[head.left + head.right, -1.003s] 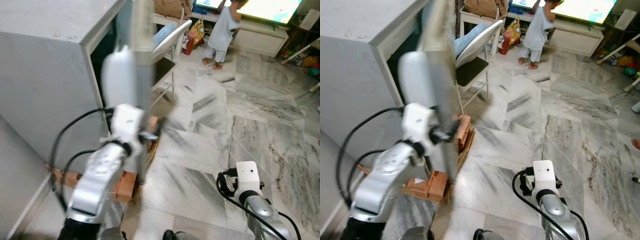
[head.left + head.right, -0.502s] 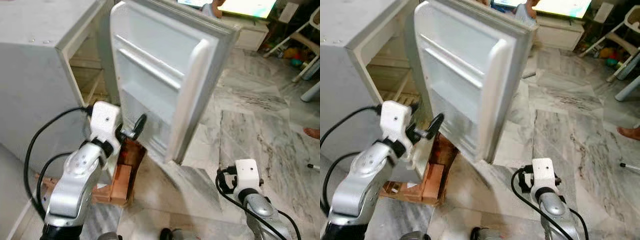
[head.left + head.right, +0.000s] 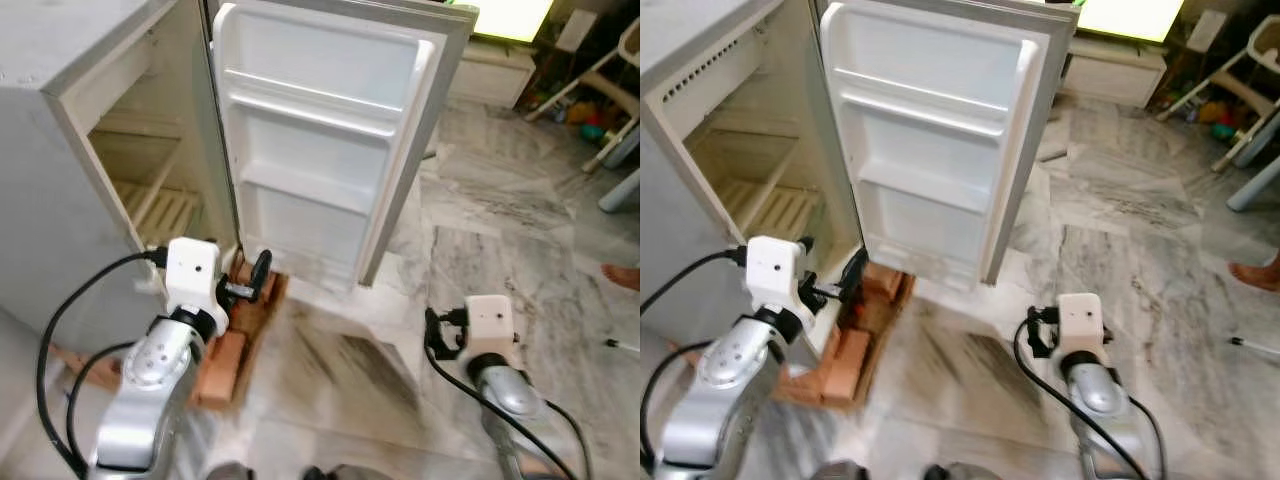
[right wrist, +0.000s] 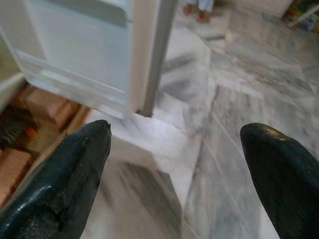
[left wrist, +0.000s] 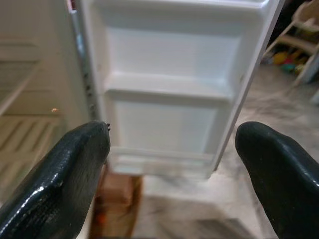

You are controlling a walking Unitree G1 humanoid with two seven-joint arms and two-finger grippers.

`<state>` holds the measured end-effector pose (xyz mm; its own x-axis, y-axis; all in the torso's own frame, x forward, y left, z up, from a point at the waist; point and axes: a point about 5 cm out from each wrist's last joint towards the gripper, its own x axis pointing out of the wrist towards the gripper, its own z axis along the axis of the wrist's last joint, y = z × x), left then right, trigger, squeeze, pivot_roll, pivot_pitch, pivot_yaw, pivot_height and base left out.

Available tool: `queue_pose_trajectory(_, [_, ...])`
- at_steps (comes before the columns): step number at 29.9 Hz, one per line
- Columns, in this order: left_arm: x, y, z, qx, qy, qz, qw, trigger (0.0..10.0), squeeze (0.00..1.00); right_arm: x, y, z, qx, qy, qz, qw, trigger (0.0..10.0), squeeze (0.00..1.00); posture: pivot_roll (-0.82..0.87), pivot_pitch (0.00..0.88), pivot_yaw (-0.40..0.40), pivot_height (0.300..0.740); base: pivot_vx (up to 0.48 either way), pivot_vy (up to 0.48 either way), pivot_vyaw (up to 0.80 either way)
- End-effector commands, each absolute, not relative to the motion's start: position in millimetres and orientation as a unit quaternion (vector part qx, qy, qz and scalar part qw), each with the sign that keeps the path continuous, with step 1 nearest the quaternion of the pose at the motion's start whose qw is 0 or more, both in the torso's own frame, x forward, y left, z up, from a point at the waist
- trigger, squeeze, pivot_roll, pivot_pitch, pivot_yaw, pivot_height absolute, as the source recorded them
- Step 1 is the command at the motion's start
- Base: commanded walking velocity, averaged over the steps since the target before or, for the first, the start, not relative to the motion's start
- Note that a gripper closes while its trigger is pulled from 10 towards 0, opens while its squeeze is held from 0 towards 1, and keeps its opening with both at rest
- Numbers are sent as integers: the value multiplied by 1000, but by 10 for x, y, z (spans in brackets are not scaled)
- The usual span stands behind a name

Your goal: Restocking fridge

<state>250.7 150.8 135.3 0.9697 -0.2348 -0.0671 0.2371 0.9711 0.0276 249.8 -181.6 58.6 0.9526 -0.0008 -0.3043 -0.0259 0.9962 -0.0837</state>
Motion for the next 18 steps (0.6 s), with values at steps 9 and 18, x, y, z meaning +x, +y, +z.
queue_pose_trajectory(9, [2422, 1536, 1242, 41, 42, -89, 994, 10000, 0, 2553, -1871, 606, -45, 147, -13, 988, 10000, 0, 62, 72, -68, 740, 377, -210, -543])
queue_pose_trajectory(18, [2402, 1974, 1224, 111, 53, 34, 992, 10000, 0, 2597, -1797, 682, -34, 126, -6, 991, 10000, 0, 71, 73, -54, 740, 451, 0, -592])
